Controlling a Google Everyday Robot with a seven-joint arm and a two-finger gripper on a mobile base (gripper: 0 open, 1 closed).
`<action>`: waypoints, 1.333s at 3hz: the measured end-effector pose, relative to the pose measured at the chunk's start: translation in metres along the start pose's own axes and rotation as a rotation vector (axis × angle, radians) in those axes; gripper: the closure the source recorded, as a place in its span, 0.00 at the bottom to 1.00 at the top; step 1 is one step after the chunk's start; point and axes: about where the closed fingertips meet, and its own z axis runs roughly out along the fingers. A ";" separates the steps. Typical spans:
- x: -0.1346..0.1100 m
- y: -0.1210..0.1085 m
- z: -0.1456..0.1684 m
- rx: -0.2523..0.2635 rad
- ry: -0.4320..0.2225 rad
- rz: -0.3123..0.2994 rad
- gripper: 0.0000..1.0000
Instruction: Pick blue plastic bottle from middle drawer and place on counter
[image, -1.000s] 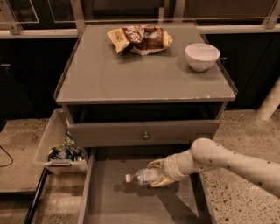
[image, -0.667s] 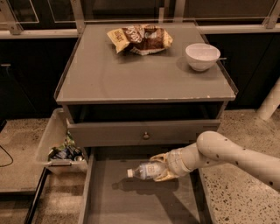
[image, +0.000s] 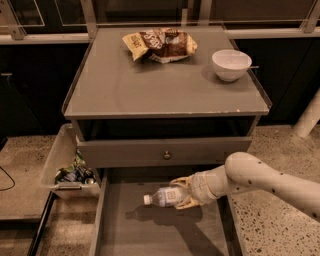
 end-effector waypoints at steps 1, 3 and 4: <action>-0.019 -0.010 -0.029 0.051 0.035 -0.043 1.00; -0.048 -0.064 -0.145 0.182 0.129 -0.082 1.00; -0.064 -0.095 -0.210 0.251 0.171 -0.089 1.00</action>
Offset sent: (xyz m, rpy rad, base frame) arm 0.0217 -0.0520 0.1649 -0.0795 -0.2479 -0.0940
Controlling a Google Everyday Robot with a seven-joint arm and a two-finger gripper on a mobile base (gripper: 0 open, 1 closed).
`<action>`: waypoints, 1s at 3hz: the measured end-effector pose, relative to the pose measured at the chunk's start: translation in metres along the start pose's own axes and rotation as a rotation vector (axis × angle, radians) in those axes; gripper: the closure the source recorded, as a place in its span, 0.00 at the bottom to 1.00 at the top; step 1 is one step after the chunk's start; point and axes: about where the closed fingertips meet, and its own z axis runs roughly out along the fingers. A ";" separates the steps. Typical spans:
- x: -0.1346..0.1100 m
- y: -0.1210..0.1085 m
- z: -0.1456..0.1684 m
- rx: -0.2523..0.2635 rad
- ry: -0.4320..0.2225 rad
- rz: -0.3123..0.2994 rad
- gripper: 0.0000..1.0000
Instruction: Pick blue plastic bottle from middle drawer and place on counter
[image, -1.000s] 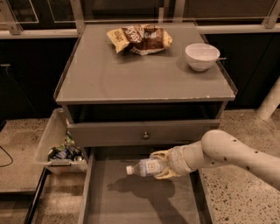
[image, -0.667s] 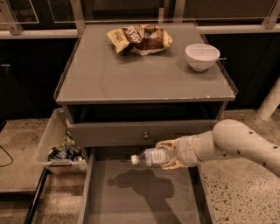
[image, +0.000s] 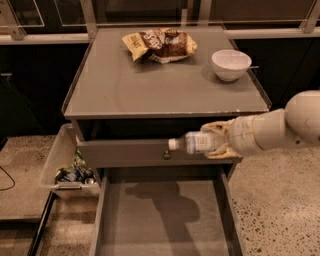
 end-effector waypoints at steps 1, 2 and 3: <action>-0.012 -0.007 0.000 -0.001 -0.017 -0.077 1.00; -0.013 -0.008 0.000 0.003 -0.020 -0.078 1.00; -0.021 -0.029 -0.016 0.056 -0.013 -0.122 1.00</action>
Offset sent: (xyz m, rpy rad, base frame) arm 0.0023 0.0059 0.0089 -0.0117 -0.0316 0.0401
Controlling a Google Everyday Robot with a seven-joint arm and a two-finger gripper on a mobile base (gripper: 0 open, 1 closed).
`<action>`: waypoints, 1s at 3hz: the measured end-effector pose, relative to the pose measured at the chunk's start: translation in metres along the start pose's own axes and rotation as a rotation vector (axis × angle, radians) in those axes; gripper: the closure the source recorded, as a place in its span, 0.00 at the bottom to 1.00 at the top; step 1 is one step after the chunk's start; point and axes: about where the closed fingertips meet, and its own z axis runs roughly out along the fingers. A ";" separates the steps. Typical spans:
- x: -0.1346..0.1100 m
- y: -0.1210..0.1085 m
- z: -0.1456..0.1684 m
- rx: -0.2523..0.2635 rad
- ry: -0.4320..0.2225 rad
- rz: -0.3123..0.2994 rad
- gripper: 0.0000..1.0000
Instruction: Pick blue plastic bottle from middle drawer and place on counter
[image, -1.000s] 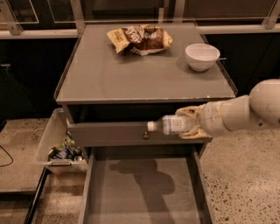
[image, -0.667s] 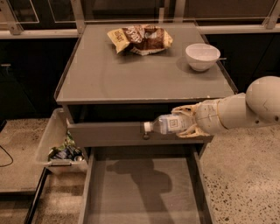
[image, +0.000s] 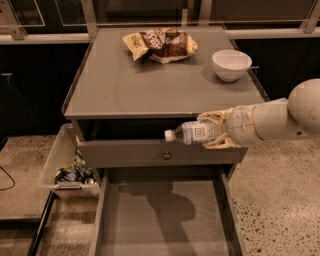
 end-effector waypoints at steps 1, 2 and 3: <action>-0.005 -0.040 -0.025 0.048 0.009 -0.062 1.00; 0.003 -0.092 -0.047 0.108 0.009 -0.093 1.00; 0.012 -0.137 -0.051 0.149 -0.045 -0.087 1.00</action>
Offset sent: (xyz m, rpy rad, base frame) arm 0.0950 -0.0368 0.1583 0.0279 -0.2464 0.0011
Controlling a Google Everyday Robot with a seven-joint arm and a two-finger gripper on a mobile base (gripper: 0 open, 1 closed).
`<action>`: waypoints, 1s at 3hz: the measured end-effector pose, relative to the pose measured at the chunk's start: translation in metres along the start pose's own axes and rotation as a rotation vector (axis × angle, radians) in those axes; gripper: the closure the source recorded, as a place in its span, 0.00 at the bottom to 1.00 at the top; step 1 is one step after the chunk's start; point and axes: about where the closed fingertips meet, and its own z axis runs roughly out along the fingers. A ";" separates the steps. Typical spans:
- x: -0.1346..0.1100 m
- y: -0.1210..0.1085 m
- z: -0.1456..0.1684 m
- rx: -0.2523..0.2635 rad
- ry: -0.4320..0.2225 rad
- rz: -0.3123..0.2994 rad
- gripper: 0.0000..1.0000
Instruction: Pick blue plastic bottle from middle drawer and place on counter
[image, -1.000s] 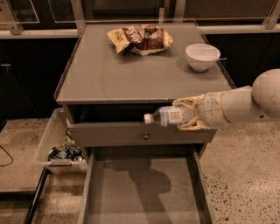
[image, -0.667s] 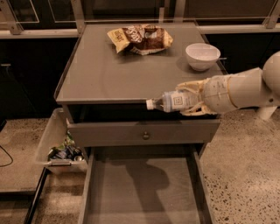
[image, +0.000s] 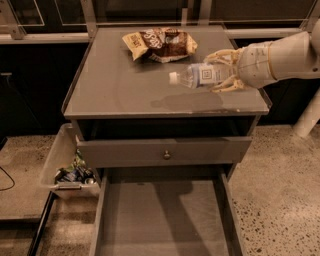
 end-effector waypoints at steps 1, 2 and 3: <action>-0.001 -0.017 -0.009 0.033 0.006 -0.014 1.00; -0.001 -0.014 -0.007 0.027 0.004 -0.012 1.00; 0.003 -0.025 0.010 0.056 -0.019 -0.009 1.00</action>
Offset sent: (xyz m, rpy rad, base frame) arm 0.0067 -0.0039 0.0205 0.0097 -0.0378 -0.0093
